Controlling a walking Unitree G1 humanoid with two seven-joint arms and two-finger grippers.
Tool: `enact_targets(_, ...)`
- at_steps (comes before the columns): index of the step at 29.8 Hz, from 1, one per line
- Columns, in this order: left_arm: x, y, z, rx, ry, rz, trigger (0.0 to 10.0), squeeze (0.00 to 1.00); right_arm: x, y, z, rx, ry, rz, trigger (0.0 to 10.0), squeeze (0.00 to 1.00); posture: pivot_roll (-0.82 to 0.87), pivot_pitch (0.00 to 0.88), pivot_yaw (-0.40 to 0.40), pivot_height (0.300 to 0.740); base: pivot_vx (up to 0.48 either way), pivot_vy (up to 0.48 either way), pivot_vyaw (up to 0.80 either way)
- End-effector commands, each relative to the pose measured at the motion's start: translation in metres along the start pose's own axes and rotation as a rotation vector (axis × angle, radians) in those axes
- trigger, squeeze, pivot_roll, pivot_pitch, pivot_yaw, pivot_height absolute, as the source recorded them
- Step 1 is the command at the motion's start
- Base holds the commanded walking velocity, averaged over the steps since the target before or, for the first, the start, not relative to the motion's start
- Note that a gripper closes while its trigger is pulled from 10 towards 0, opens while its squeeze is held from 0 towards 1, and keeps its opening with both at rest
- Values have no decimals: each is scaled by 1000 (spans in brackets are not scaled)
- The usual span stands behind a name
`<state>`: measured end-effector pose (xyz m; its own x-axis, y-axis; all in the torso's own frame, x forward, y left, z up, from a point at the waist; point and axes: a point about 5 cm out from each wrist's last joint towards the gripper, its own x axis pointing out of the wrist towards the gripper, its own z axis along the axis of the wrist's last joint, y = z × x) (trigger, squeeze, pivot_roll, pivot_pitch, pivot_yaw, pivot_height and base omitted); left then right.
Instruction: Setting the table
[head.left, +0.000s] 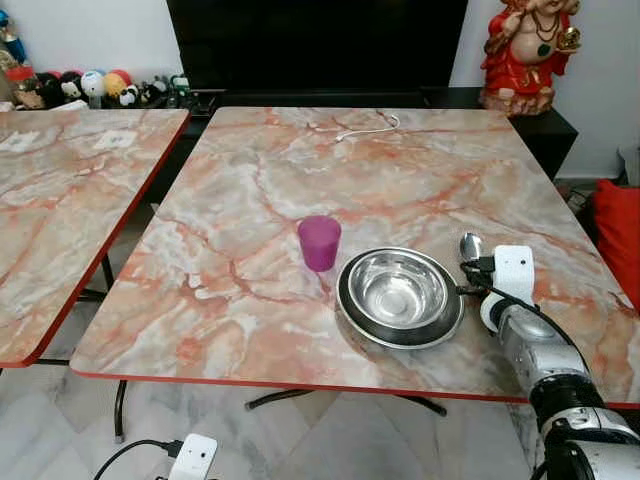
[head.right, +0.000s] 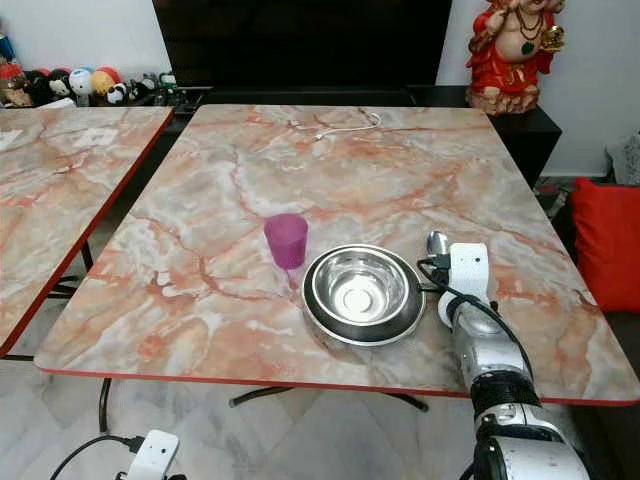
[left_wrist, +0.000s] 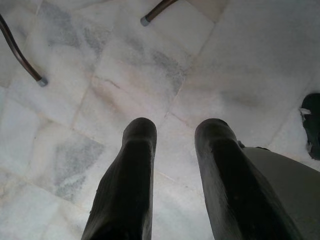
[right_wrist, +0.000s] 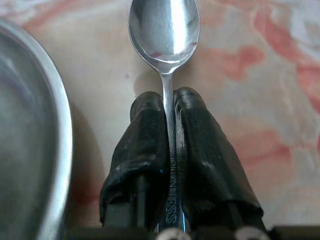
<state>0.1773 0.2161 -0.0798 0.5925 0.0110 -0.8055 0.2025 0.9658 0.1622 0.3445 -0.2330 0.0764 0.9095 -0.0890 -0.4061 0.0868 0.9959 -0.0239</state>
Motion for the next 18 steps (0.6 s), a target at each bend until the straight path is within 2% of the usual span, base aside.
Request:
enact_targets(1, -2, 2, -7, 20, 31, -8, 10000, 0, -1, 1, 3, 14, -27, -5, 10000, 0, -11, 0, 40, 740, 0, 0, 0)
enact_targets(18, -2, 4, -8, 20, 34, -5, 10000, 0, -3, 7, -2, 19, -10, 4, 10000, 0, -6, 0, 38, 740, 0, 0, 0)
